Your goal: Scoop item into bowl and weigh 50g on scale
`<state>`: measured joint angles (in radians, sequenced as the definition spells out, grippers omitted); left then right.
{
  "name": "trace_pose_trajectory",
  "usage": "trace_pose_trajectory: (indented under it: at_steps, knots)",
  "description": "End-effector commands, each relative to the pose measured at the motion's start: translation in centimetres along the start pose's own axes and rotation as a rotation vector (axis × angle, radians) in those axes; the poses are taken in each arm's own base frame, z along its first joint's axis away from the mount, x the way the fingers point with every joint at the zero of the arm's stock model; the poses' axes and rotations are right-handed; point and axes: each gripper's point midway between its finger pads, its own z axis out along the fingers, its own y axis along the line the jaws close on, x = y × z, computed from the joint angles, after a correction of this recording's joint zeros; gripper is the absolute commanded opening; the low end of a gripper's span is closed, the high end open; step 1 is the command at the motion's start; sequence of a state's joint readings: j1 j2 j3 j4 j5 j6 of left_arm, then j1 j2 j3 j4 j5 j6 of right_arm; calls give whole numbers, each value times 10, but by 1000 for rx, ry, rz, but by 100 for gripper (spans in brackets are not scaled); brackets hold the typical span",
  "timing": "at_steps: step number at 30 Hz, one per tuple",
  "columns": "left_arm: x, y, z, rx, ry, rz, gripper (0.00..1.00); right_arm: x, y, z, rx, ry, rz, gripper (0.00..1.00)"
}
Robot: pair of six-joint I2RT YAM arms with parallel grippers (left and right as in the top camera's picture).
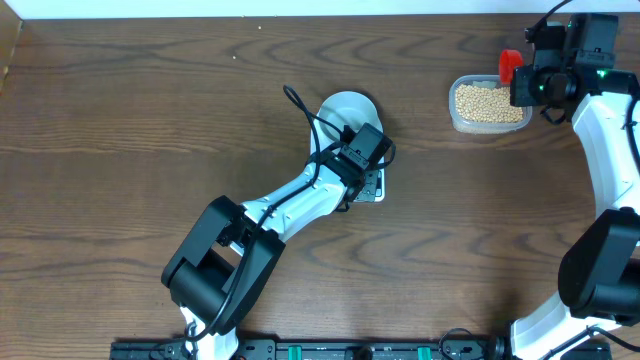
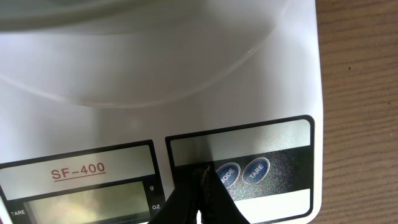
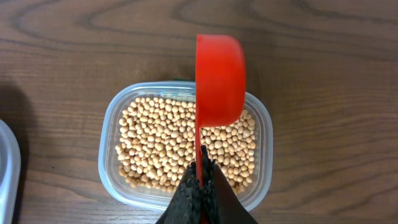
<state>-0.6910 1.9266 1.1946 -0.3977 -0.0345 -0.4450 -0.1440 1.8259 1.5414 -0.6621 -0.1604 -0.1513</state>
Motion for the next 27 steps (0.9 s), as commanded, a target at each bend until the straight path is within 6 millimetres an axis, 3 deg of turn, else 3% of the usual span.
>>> trace_pose_trajectory:
  at_steps: [1, 16, 27]
  knots:
    - [53, 38, 36, -142, 156, 14, 7, -9, -4, -11, 14, -29, -14, 1]
    - [51, 50, 37, -202, 131, 22, 7, -9, -4, -11, 13, -29, -14, 1]
    - [45, 47, 36, -196, 110, 23, 7, -10, -4, -11, 14, -31, -14, 1]
